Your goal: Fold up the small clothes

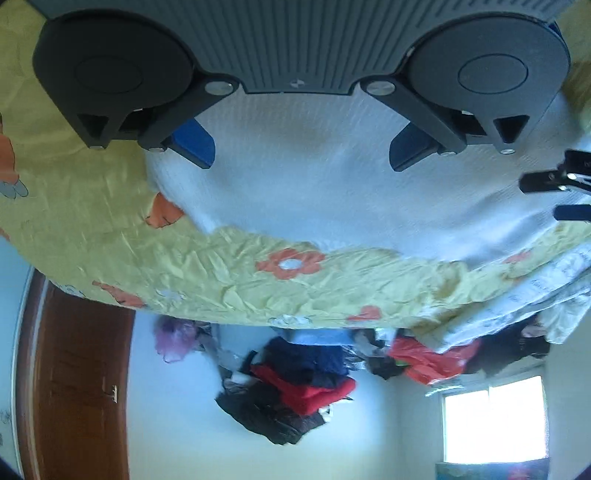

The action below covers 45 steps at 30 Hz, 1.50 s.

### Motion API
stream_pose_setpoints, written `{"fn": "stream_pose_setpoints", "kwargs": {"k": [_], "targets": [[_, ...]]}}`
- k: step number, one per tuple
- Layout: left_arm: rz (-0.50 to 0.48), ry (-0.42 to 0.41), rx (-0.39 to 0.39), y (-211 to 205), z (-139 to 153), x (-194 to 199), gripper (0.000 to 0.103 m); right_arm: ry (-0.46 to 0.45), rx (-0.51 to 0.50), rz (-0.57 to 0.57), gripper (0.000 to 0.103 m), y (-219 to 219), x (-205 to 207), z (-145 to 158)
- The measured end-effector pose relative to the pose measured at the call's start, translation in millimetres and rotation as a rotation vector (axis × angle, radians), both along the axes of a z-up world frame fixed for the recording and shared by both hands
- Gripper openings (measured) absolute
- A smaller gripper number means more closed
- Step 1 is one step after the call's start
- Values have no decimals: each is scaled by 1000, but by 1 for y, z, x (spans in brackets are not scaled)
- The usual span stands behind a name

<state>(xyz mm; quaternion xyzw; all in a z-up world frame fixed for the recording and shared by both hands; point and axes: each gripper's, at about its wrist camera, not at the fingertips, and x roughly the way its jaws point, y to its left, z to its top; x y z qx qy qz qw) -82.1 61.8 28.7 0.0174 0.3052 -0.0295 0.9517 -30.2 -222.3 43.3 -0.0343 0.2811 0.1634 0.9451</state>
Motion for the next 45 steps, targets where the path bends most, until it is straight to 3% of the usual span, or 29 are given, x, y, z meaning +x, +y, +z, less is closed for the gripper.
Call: {"fn": "stream_pose_setpoints", "kwargs": {"k": [4,6,12,13,16,19,22,24,29,32,37,39,45], "targets": [[20,40,-36,4,-16,-6,103,93,-51,21,101,6,-6,-27],[21,62,-25,3,-16,2,103,37,-53,44,101,5,-12,-34],[26,82,-7,0,-2,0,102,105,-75,27,99,10,-8,-15],[22,66,-17,1,2,-6,102,99,-64,23,95,8,-13,-10],[12,24,-22,4,6,-28,102,66,-39,30,98,0,-32,-5],[8,100,-4,9,-12,-27,103,84,-77,20,102,-7,-40,-17],[-17,80,65,1,-23,-29,103,35,-130,58,101,-8,-52,-35],[-3,83,69,-1,-24,-26,103,19,-173,65,101,-1,-52,-39],[11,87,68,-1,-11,-34,103,68,-165,45,101,0,-47,-24],[11,63,77,1,-6,-48,103,39,-132,24,101,-6,-58,-12],[-6,102,69,6,-19,-49,103,78,-167,18,102,-16,-62,-27],[6,113,23,11,-22,-43,103,60,-191,44,101,-16,-66,-34],[17,75,10,10,-7,-57,103,85,-192,32,101,-14,-64,-18]]}}
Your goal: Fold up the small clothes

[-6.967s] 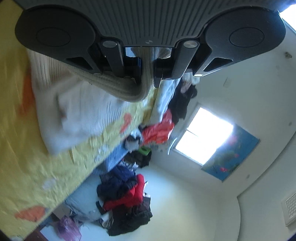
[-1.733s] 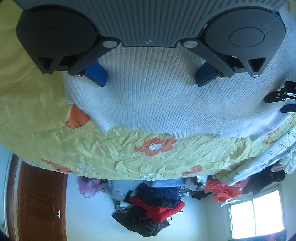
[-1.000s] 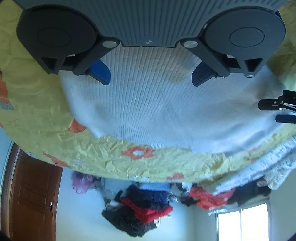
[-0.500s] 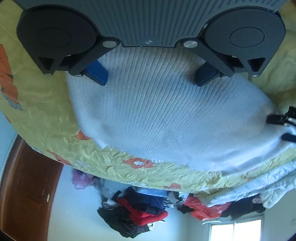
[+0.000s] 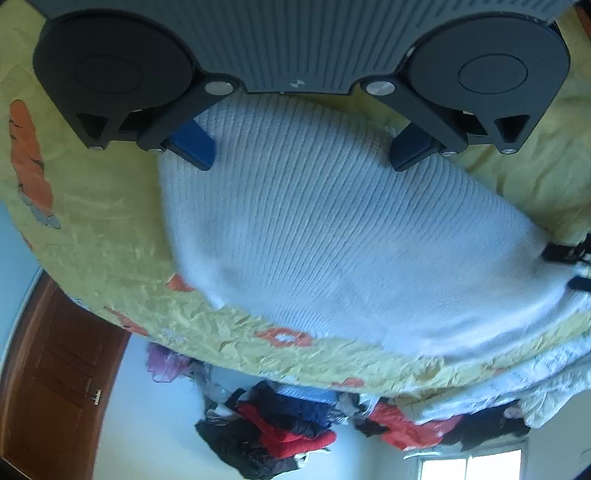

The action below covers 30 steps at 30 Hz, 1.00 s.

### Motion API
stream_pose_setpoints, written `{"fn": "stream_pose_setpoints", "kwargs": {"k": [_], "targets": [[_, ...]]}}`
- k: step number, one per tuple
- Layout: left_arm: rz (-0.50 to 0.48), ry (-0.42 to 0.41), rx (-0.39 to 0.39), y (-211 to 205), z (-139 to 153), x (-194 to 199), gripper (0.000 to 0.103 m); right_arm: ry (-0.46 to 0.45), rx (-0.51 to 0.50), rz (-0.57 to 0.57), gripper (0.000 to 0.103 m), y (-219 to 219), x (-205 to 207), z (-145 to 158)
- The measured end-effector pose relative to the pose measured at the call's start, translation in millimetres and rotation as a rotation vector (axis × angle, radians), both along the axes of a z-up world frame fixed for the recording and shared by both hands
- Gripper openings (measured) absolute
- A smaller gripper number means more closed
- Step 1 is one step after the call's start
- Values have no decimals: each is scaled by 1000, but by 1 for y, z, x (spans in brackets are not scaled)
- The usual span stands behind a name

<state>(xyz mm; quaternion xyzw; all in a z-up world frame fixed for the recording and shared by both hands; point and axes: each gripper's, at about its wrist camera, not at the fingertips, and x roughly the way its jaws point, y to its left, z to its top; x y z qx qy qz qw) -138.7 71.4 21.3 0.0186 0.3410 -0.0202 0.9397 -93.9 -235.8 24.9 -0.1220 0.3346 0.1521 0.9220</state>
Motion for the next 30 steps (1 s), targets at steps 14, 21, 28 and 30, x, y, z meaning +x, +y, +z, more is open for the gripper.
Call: {"fn": "stream_pose_setpoints", "kwargs": {"k": [14,21,28,30], "targets": [[359,54,-642,90,-8,0,103,-1,179,6,102,5,21,13],[464,17,-785,103,-14,21,102,-2,164,20,103,11,23,-2],[591,41,-662,99,-10,32,40,-27,162,60,103,11,20,-8],[604,57,-640,97,-7,34,35,-30,174,66,103,9,19,-9]]}}
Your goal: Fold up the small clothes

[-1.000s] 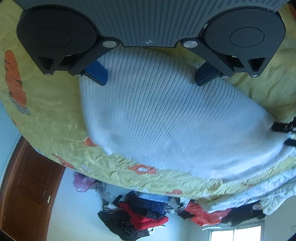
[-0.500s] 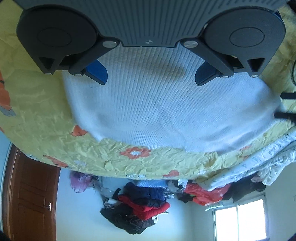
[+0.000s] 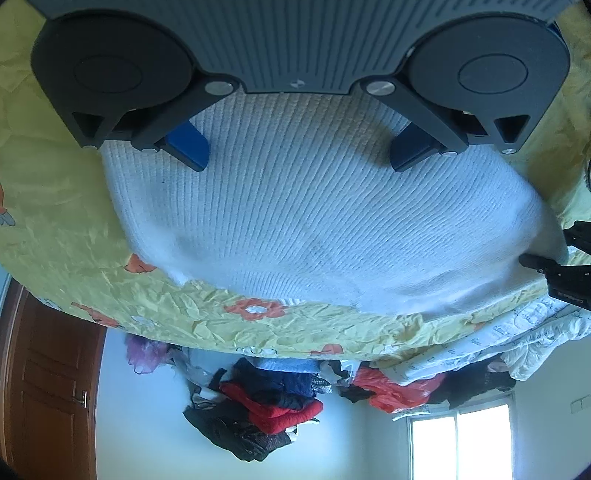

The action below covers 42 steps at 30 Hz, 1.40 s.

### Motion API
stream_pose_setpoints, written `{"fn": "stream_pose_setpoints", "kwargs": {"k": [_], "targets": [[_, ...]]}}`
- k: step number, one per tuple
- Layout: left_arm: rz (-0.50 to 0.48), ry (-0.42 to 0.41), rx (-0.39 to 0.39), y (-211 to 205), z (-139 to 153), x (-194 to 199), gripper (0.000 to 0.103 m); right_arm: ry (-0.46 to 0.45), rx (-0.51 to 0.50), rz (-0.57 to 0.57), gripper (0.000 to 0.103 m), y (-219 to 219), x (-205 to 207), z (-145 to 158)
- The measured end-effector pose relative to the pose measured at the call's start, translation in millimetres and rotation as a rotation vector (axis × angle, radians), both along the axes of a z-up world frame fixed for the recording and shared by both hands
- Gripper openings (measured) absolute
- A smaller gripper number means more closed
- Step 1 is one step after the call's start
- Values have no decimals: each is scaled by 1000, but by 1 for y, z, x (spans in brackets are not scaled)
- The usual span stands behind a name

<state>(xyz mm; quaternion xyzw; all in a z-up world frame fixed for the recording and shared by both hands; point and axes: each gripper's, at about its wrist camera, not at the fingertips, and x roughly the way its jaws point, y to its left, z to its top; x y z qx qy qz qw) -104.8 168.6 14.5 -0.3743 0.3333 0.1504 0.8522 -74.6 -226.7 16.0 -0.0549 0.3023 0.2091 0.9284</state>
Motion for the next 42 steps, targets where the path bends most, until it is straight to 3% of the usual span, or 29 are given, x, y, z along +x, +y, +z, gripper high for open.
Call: {"fn": "stream_pose_setpoints", "kwargs": {"k": [2,5,8,11,15,18,21,26,32,39,40,42], "targets": [[6,8,44,-8,9,0,31,0,15,5,103,-2,0,0],[-21,-25,201,-37,39,2,30,23,71,4,103,-11,2,6],[-134,-117,414,-88,73,6,30,87,291,-16,103,-39,11,23],[-314,-187,605,-157,90,15,30,176,552,-36,103,-74,31,37],[-588,-195,789,-241,65,23,30,291,782,-44,102,-108,64,38],[-775,-145,943,-284,26,20,30,321,797,-78,103,-119,80,36],[-801,-178,1102,-295,9,6,30,354,814,-69,103,-119,87,31],[-817,-185,1090,-290,15,8,30,447,873,-11,103,-100,110,22],[-820,-195,1098,-290,18,3,30,551,855,65,102,-55,166,19],[-829,-220,1089,-284,22,-3,30,645,649,128,103,13,219,8],[-832,-223,1088,-283,22,-4,30,654,630,142,100,22,222,6],[-836,-229,1090,-282,23,-6,30,629,605,140,78,30,223,3]]}}
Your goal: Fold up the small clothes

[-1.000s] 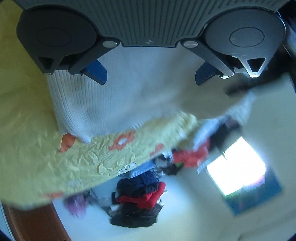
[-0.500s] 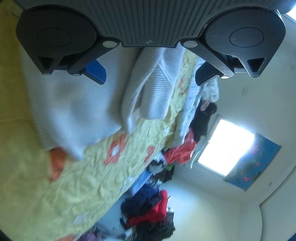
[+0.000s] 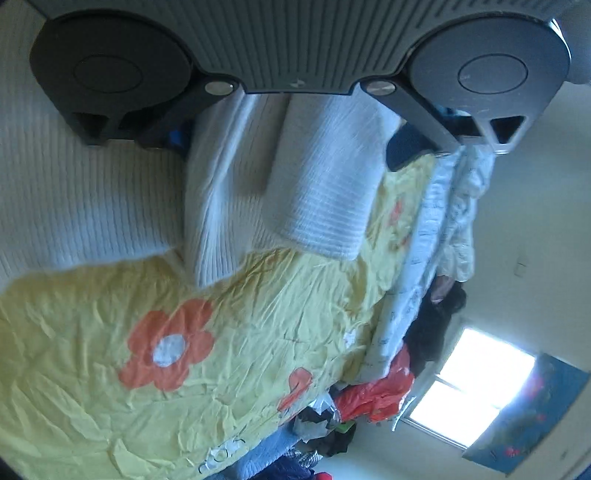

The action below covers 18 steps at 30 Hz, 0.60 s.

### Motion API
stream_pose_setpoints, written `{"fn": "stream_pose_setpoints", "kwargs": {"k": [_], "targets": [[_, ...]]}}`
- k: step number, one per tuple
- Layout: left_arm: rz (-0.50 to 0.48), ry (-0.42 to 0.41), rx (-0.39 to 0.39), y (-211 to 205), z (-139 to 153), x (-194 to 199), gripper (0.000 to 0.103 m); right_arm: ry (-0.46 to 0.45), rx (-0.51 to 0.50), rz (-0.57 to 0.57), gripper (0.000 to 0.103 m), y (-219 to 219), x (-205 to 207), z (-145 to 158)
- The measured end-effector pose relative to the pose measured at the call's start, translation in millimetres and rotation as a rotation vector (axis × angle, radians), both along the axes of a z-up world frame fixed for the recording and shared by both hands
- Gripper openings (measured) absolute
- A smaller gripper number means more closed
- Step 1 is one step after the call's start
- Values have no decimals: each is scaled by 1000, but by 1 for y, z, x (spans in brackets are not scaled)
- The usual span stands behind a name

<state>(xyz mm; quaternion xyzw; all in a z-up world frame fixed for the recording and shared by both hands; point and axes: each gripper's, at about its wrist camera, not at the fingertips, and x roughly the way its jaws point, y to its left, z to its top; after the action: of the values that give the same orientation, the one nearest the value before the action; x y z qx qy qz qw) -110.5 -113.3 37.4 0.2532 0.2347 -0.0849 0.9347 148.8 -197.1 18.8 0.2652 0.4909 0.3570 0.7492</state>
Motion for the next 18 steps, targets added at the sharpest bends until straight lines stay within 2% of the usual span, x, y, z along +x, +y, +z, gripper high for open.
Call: {"fn": "stream_pose_setpoints", "kwargs": {"k": [1,2,5,10,14,18], "targets": [[-1,-3,3,0,0,0,30,-15,-3,5,47,2,1,-1],[-2,-7,4,1,2,-1,30,-21,1,10,25,3,1,-4],[-17,-18,10,-6,7,-7,30,-89,37,7,25,-8,-6,2],[-121,-57,-33,-33,30,-13,30,-198,40,7,24,-51,-13,43],[-227,-68,-45,-69,26,-18,30,-257,-44,-5,25,-98,-18,65],[-313,-27,-47,-101,10,-20,30,-220,-142,-64,25,-143,-27,48]]}}
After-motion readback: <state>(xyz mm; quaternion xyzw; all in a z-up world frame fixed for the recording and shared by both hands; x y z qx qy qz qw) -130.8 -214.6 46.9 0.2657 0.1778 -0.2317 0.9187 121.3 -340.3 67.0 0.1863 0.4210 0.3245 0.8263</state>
